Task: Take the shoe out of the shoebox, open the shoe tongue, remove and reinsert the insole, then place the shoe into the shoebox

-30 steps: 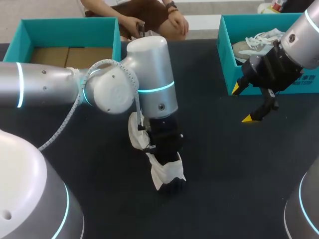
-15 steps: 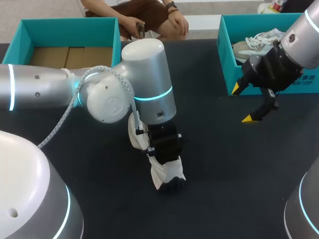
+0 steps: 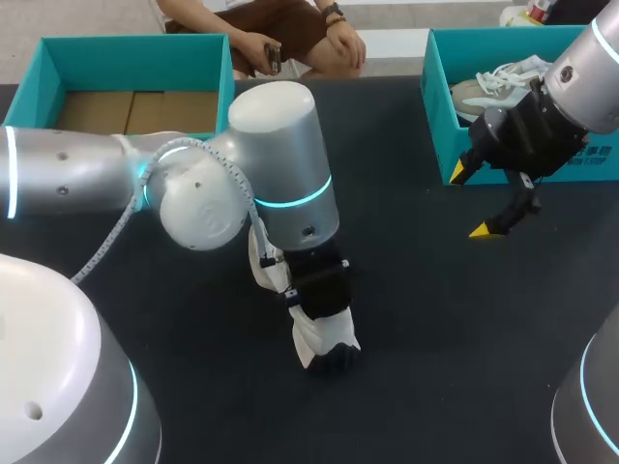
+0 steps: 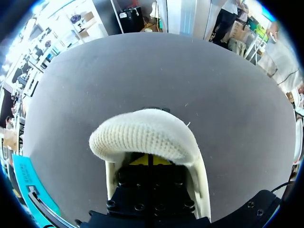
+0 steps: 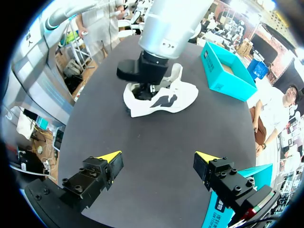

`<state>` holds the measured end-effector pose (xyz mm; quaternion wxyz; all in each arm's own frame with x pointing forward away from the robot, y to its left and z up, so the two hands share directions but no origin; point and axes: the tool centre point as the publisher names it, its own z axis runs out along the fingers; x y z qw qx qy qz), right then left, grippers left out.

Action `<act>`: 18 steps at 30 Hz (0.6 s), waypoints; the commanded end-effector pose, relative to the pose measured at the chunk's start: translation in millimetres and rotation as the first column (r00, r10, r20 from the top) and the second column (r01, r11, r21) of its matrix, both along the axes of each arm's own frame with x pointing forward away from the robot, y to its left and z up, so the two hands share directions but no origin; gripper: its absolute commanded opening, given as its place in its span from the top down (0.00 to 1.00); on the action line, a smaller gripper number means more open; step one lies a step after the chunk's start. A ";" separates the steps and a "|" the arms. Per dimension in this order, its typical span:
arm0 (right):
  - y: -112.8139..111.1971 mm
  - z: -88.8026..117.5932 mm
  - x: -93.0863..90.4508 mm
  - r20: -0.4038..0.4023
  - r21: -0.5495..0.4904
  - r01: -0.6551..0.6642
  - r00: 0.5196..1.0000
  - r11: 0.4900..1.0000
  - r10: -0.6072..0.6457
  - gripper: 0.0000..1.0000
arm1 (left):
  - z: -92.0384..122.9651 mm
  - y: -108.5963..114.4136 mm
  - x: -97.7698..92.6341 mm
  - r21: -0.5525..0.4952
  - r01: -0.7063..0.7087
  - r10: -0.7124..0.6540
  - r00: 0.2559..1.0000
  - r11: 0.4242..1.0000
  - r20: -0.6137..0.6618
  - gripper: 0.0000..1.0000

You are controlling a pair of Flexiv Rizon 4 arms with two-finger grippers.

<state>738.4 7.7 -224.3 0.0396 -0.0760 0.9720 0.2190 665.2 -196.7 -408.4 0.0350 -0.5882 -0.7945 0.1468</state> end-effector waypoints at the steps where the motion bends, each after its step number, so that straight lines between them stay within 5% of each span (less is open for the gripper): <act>1: 0.1 -0.9 -0.4 0.001 -0.001 0.001 1.000 1.000 -0.001 0.00 | -37.0 27.2 61.8 -0.005 -0.008 0.008 1.000 1.000 0.011 1.00; 18: 0.1 -0.9 -0.4 0.001 -0.001 0.001 1.000 1.000 -0.001 0.00 | -27.4 37.0 89.2 0.004 -0.038 0.038 0.998 0.999 0.058 1.00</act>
